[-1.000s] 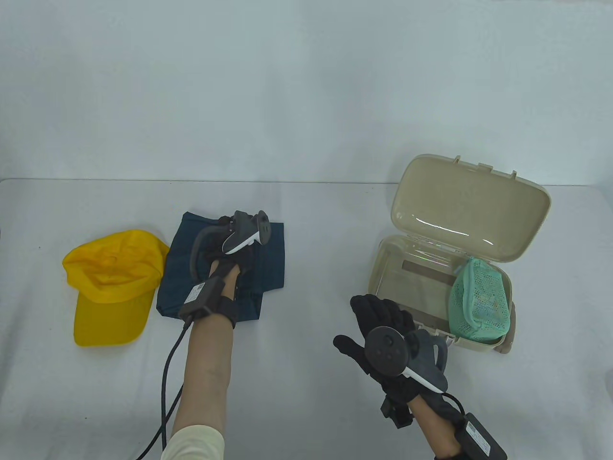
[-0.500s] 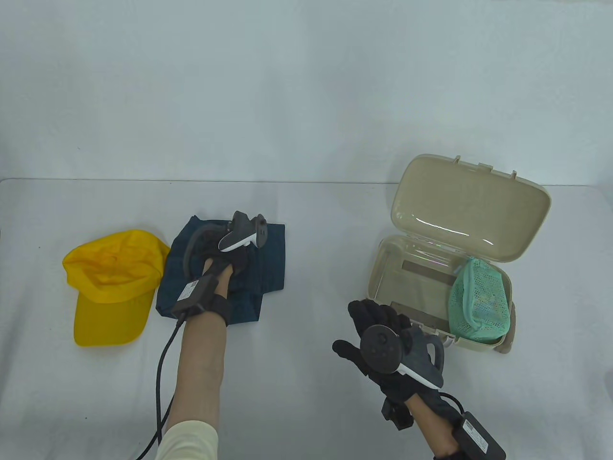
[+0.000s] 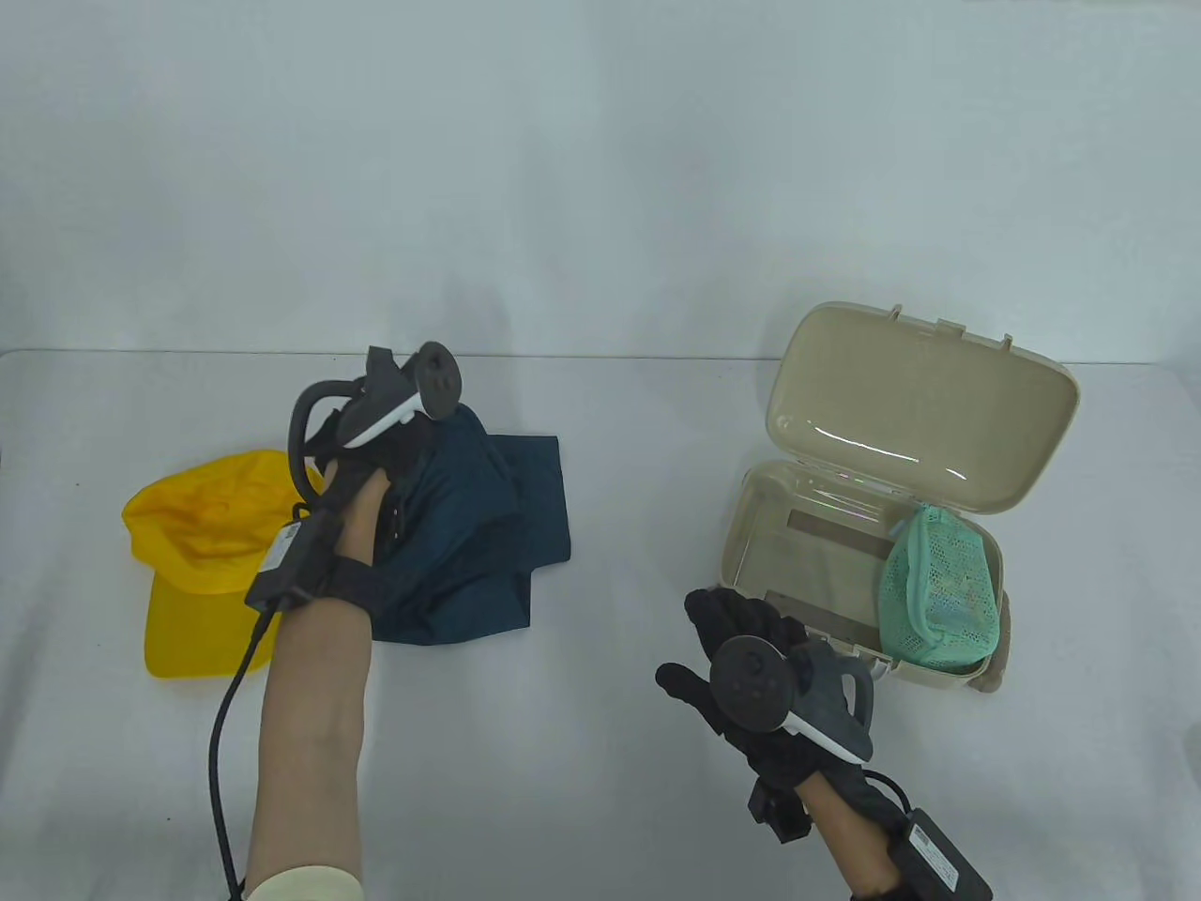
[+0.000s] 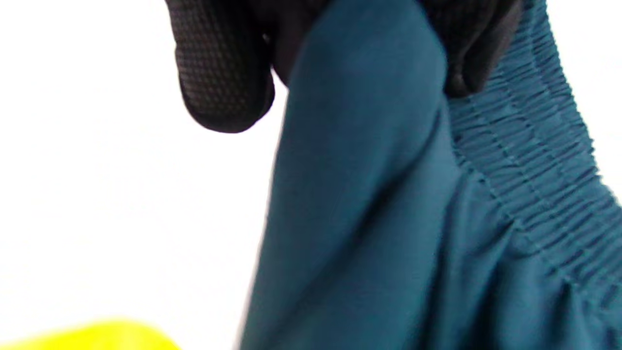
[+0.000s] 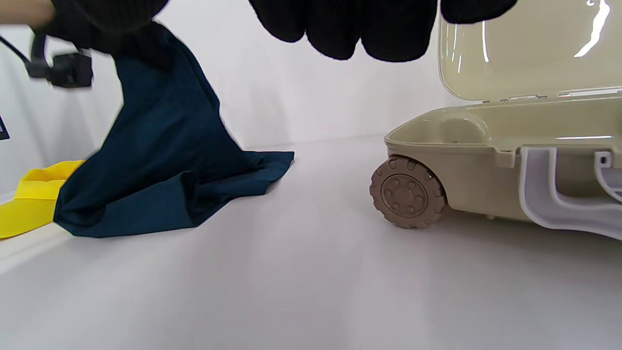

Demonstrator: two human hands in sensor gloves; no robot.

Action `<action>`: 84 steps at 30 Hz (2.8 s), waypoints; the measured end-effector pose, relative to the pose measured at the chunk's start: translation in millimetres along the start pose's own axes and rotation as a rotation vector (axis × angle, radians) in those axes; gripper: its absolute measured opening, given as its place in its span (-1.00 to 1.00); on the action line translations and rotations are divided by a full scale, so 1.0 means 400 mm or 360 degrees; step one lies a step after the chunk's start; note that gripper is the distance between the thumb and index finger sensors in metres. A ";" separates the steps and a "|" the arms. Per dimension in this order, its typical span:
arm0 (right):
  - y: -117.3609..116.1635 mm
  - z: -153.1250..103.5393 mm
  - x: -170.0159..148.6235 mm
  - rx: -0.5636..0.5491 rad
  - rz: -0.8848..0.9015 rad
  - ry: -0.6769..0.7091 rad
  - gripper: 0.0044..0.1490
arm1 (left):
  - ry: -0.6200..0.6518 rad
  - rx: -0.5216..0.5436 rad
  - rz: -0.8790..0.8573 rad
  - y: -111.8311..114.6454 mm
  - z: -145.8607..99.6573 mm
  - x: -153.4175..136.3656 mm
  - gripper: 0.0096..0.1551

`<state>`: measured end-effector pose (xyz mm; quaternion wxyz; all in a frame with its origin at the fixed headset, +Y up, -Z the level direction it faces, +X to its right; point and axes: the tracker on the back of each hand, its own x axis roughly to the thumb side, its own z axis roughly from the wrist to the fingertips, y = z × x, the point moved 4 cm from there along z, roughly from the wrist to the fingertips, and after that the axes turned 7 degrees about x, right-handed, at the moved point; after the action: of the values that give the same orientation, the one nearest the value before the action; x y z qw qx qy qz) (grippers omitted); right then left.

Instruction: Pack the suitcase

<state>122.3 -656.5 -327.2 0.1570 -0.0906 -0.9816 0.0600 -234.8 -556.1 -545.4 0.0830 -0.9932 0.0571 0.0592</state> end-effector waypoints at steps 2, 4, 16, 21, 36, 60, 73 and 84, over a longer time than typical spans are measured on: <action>-0.001 0.000 -0.001 0.0006 0.0002 -0.0002 0.07 | -0.0149 0.0224 0.0033 -0.130 0.005 -0.062 -0.48; 0.001 -0.002 -0.001 0.0002 0.0006 0.0000 0.07 | -0.0321 0.0479 0.0003 -0.294 -0.014 -0.134 -0.48; 0.012 -0.008 -0.011 -0.0027 0.0042 -0.0025 0.07 | 0.0108 0.0940 -0.0018 -0.499 -0.292 0.125 -0.43; 0.023 -0.007 -0.043 -0.0063 0.0079 -0.0107 0.07 | 0.0515 0.0397 0.0118 -0.035 -0.430 0.405 -0.42; 0.042 -0.003 -0.093 -0.0095 0.0170 -0.0213 0.07 | 0.0941 -0.0280 -0.0161 0.158 -0.582 0.465 -0.14; -0.213 0.066 0.120 0.0670 -0.0457 0.0261 -0.14 | 0.0112 -0.0581 0.0234 0.375 -0.416 -0.067 -0.11; -0.265 0.059 0.129 0.0734 -0.0889 0.0250 -0.11 | 0.0203 -0.0834 0.0387 0.472 -0.413 -0.077 -0.07; -0.283 0.072 0.101 0.0678 -0.1074 0.0132 -0.11 | 0.0331 -0.0711 0.0542 0.460 -0.478 -0.079 -0.36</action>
<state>57.4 -761.5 -325.9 0.2226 0.2693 -0.9146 0.2035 -267.9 -766.1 -383.3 -0.1549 -0.9637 0.2166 -0.0187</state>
